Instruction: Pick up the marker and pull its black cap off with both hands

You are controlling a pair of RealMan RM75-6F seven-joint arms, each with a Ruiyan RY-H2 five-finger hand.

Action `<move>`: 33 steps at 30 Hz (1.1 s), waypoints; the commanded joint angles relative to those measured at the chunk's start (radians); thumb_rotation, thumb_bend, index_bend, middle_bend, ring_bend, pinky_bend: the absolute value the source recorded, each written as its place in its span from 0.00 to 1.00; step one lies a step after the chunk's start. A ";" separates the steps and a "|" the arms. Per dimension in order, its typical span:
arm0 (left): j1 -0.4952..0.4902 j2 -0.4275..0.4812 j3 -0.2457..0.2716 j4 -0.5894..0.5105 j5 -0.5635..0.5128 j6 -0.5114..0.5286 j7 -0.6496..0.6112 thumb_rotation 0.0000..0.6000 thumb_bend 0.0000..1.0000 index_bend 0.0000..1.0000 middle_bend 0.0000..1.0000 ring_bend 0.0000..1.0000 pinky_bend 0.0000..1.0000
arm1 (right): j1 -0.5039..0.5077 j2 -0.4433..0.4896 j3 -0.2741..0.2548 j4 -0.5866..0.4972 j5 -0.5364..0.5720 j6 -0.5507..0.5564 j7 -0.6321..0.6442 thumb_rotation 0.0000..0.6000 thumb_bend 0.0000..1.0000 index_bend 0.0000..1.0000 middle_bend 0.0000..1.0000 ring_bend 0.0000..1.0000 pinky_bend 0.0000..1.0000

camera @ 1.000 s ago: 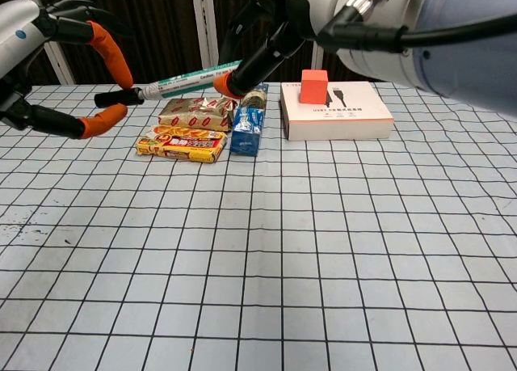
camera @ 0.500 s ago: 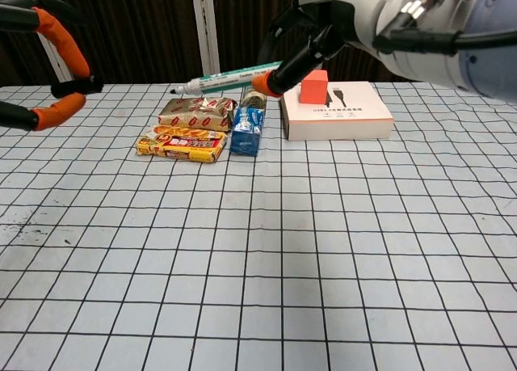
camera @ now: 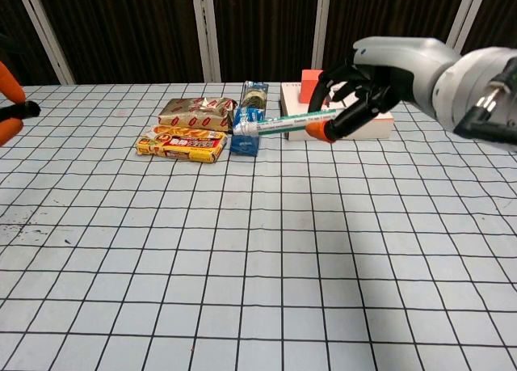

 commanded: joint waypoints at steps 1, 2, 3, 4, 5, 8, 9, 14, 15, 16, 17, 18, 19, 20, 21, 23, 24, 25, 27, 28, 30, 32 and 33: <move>-0.006 -0.032 -0.006 0.063 -0.030 -0.032 -0.041 1.00 0.51 0.56 0.18 0.00 0.00 | -0.029 -0.019 -0.032 0.057 -0.024 -0.048 0.059 1.00 0.53 0.72 0.07 0.14 0.04; -0.009 -0.041 -0.008 0.080 -0.038 -0.043 -0.051 1.00 0.51 0.56 0.18 0.00 0.00 | -0.034 -0.025 -0.041 0.075 -0.030 -0.061 0.073 1.00 0.53 0.72 0.07 0.14 0.04; -0.012 -0.046 -0.008 0.092 -0.044 -0.053 -0.059 1.00 0.51 0.56 0.18 0.00 0.00 | -0.037 -0.028 -0.045 0.086 -0.035 -0.069 0.081 1.00 0.53 0.72 0.07 0.14 0.04; -0.016 -0.054 -0.009 0.111 -0.051 -0.067 -0.070 1.00 0.51 0.56 0.18 0.00 0.00 | -0.042 -0.034 -0.052 0.102 -0.042 -0.079 0.093 1.00 0.53 0.72 0.07 0.14 0.04; -0.022 -0.064 -0.010 0.131 -0.060 -0.084 -0.077 1.00 0.51 0.56 0.18 0.00 0.00 | -0.046 -0.040 -0.057 0.117 -0.048 -0.088 0.103 1.00 0.53 0.72 0.07 0.14 0.04; -0.039 -0.090 -0.014 0.180 -0.073 -0.121 -0.102 1.00 0.51 0.56 0.18 0.00 0.00 | -0.053 -0.056 -0.070 0.151 -0.059 -0.112 0.125 1.00 0.53 0.72 0.07 0.14 0.04; -0.047 -0.105 -0.016 0.205 -0.079 -0.137 -0.115 1.00 0.51 0.56 0.18 0.00 0.00 | -0.055 -0.065 -0.074 0.168 -0.062 -0.122 0.132 1.00 0.53 0.72 0.07 0.14 0.04; -0.081 -0.167 -0.010 0.310 -0.088 -0.202 -0.155 1.00 0.51 0.55 0.18 0.00 0.00 | -0.068 -0.096 -0.094 0.225 -0.087 -0.152 0.159 1.00 0.53 0.72 0.07 0.14 0.04; -0.086 -0.180 -0.007 0.331 -0.088 -0.213 -0.160 1.00 0.51 0.55 0.18 0.00 0.00 | -0.070 -0.102 -0.095 0.236 -0.092 -0.158 0.165 1.00 0.53 0.72 0.07 0.14 0.04; -0.092 -0.193 -0.004 0.351 -0.089 -0.225 -0.164 1.00 0.51 0.54 0.18 0.00 0.00 | -0.072 -0.108 -0.097 0.247 -0.095 -0.165 0.172 1.00 0.53 0.72 0.07 0.14 0.04; -0.096 -0.206 -0.002 0.369 -0.090 -0.233 -0.168 1.00 0.51 0.54 0.18 0.00 0.00 | -0.074 -0.115 -0.099 0.258 -0.099 -0.172 0.176 1.00 0.53 0.72 0.07 0.14 0.04; -0.101 -0.220 0.000 0.387 -0.090 -0.243 -0.172 1.00 0.51 0.54 0.18 0.00 0.00 | -0.075 -0.123 -0.102 0.268 -0.102 -0.177 0.179 1.00 0.53 0.72 0.07 0.14 0.04; -0.106 -0.233 0.001 0.402 -0.091 -0.250 -0.177 1.00 0.51 0.54 0.18 0.00 0.00 | -0.076 -0.131 -0.104 0.280 -0.104 -0.182 0.180 1.00 0.53 0.72 0.07 0.14 0.04; -0.108 -0.241 0.001 0.412 -0.092 -0.253 -0.180 1.00 0.51 0.54 0.18 0.00 0.00 | -0.076 -0.136 -0.104 0.288 -0.105 -0.185 0.179 1.00 0.53 0.72 0.07 0.14 0.04; -0.112 -0.249 0.003 0.421 -0.092 -0.259 -0.183 1.00 0.51 0.54 0.18 0.00 0.00 | -0.075 -0.142 -0.105 0.297 -0.106 -0.187 0.177 1.00 0.53 0.72 0.07 0.14 0.04; -0.120 -0.270 0.005 0.442 -0.088 -0.266 -0.193 1.00 0.51 0.54 0.18 0.00 0.00 | -0.071 -0.157 -0.105 0.318 -0.105 -0.194 0.169 1.00 0.54 0.72 0.07 0.14 0.04; -0.124 -0.278 0.005 0.453 -0.087 -0.268 -0.194 1.00 0.51 0.54 0.18 0.00 0.00 | -0.069 -0.162 -0.105 0.324 -0.103 -0.197 0.165 1.00 0.54 0.72 0.07 0.14 0.04; -0.128 -0.291 0.006 0.468 -0.086 -0.272 -0.196 1.00 0.51 0.54 0.18 0.00 0.00 | -0.067 -0.169 -0.104 0.334 -0.100 -0.203 0.163 1.00 0.54 0.72 0.07 0.14 0.04; -0.134 -0.308 0.005 0.488 -0.088 -0.280 -0.200 1.00 0.51 0.54 0.18 0.00 0.00 | -0.065 -0.183 -0.099 0.350 -0.097 -0.212 0.163 1.00 0.54 0.72 0.07 0.14 0.04; -0.137 -0.316 0.004 0.500 -0.091 -0.285 -0.200 1.00 0.51 0.54 0.18 0.00 0.00 | -0.065 -0.190 -0.097 0.359 -0.097 -0.217 0.164 1.00 0.54 0.72 0.07 0.14 0.04; -0.142 -0.329 0.005 0.519 -0.096 -0.296 -0.201 1.00 0.51 0.53 0.18 0.00 0.00 | -0.063 -0.202 -0.094 0.375 -0.099 -0.226 0.165 1.00 0.54 0.72 0.07 0.14 0.04; -0.145 -0.340 0.004 0.535 -0.102 -0.307 -0.200 1.00 0.51 0.52 0.17 0.00 0.00 | -0.062 -0.210 -0.090 0.383 -0.102 -0.231 0.163 1.00 0.54 0.72 0.07 0.14 0.04; -0.148 -0.345 0.003 0.542 -0.105 -0.312 -0.200 1.00 0.51 0.52 0.17 0.00 0.00 | -0.061 -0.213 -0.088 0.386 -0.102 -0.233 0.161 1.00 0.54 0.72 0.07 0.14 0.04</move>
